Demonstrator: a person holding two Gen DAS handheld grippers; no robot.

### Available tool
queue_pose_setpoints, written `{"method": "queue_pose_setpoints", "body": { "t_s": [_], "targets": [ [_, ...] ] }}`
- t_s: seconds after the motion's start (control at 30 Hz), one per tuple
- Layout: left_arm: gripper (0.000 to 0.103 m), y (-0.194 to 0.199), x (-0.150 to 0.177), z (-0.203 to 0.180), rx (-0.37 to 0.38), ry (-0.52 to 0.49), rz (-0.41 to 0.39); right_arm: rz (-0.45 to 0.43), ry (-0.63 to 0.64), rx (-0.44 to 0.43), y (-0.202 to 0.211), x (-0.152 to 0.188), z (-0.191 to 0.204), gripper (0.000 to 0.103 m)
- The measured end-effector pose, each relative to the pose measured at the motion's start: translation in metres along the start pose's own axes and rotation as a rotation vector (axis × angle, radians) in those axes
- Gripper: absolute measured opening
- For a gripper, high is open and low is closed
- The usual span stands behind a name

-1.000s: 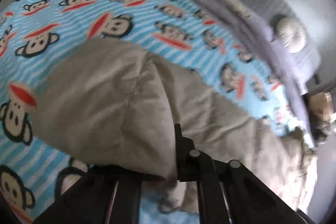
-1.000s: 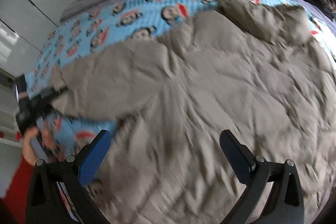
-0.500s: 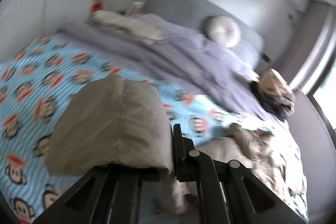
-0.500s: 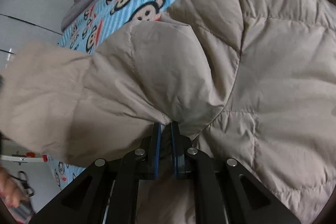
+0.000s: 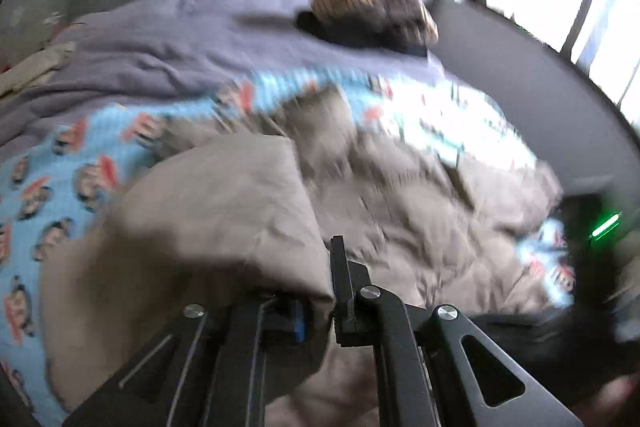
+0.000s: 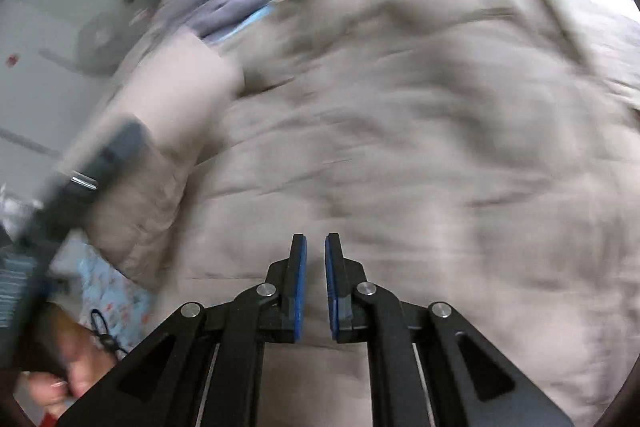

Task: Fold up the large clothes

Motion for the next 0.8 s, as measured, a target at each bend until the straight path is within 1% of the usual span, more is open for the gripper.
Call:
{"method": "queue_pose_setpoints", "body": {
  "t_s": [0.03, 0.1, 0.13, 0.2, 0.23, 0.27, 0.3, 0.33, 0.37, 0.4, 0.43, 0.47, 0.5, 0.53, 0.57, 0.6, 0.63, 0.7, 0.73, 0.77, 0.8],
  "targets": [
    [0.010, -0.013, 0.008, -0.008, -0.016, -0.023, 0.032, -0.009, -0.006, 0.025, 0.006, -0.003, -0.013, 0.010],
    [0.010, -0.027, 0.022, -0.023, -0.043, -0.052, 0.080, -0.021, -0.033, 0.063, 0.017, -0.009, -0.039, 0.010],
    [0.010, -0.032, 0.029, -0.025, -0.056, -0.058, 0.111, -0.025, -0.046, 0.073, 0.021, -0.011, -0.049, 0.010],
    [0.012, -0.031, 0.038, -0.027, -0.067, -0.059, 0.135, -0.034, -0.059, 0.080, 0.025, -0.015, -0.062, 0.010],
    [0.022, -0.029, 0.041, -0.024, -0.075, -0.062, 0.136, -0.037, -0.064, 0.080, 0.025, -0.016, -0.064, 0.010],
    [0.054, -0.026, 0.040, -0.024, -0.081, -0.071, 0.137, -0.037, -0.069, 0.078, 0.024, -0.015, -0.065, 0.011],
    [0.090, -0.020, 0.040, -0.024, -0.093, -0.077, 0.126, -0.037, -0.075, 0.074, 0.020, -0.009, -0.068, 0.011],
    [0.097, -0.012, 0.036, -0.025, -0.119, -0.088, 0.087, -0.034, -0.083, 0.068, 0.025, -0.010, -0.071, 0.011],
    [0.098, -0.004, 0.032, -0.028, -0.130, -0.107, 0.054, -0.030, -0.090, 0.062, 0.022, -0.007, -0.066, 0.011],
    [0.097, 0.002, 0.031, -0.026, -0.127, -0.123, 0.054, -0.028, -0.093, 0.055, 0.020, -0.008, -0.064, 0.011],
    [0.097, 0.009, 0.029, -0.023, -0.128, -0.132, 0.055, -0.026, -0.093, 0.049, 0.019, -0.009, -0.060, 0.015],
    [0.098, 0.014, 0.027, -0.022, -0.133, -0.133, 0.048, -0.023, -0.089, 0.044, 0.020, -0.007, -0.060, 0.032],
    [0.097, 0.026, 0.022, -0.016, -0.141, -0.129, 0.026, -0.023, -0.086, 0.033, 0.030, 0.000, -0.072, 0.046],
    [0.097, 0.033, 0.018, -0.011, -0.151, -0.125, 0.007, -0.026, -0.084, 0.016, 0.038, 0.004, -0.074, 0.076],
    [0.097, 0.045, 0.014, 0.001, -0.181, -0.114, -0.021, -0.038, -0.081, -0.013, 0.042, 0.003, -0.072, 0.083],
    [0.097, 0.053, 0.010, 0.016, -0.225, -0.097, -0.045, -0.050, -0.071, -0.043, 0.045, 0.001, -0.066, 0.083],
    [0.097, 0.064, 0.005, 0.040, -0.293, -0.064, -0.067, -0.052, -0.061, -0.061, 0.043, -0.002, -0.059, 0.083],
    [0.097, 0.074, 0.004, 0.078, -0.370, 0.004, -0.071, -0.054, -0.074, -0.094, 0.033, -0.010, -0.048, 0.083],
    [0.097, 0.079, 0.004, 0.104, -0.421, 0.055, -0.064, -0.049, -0.100, -0.107, 0.028, -0.012, -0.048, 0.083],
    [0.097, 0.086, 0.006, 0.139, -0.490, 0.129, -0.057, -0.041, -0.140, -0.124, 0.019, -0.015, -0.050, 0.083],
    [0.097, 0.092, 0.010, 0.164, -0.528, 0.183, -0.052, -0.030, -0.191, -0.137, 0.009, -0.018, -0.055, 0.083]
  ]
}}
Point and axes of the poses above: each gripper's, at about its wrist camera, not at the fingertips, and y roughly against the way its jaws point, z to its left, x to its underside, the point moved 4 cm from there along -y, roughly the way its jaws point, and after that the axes turned 10 degrees about -z, right-handed, at the moved point
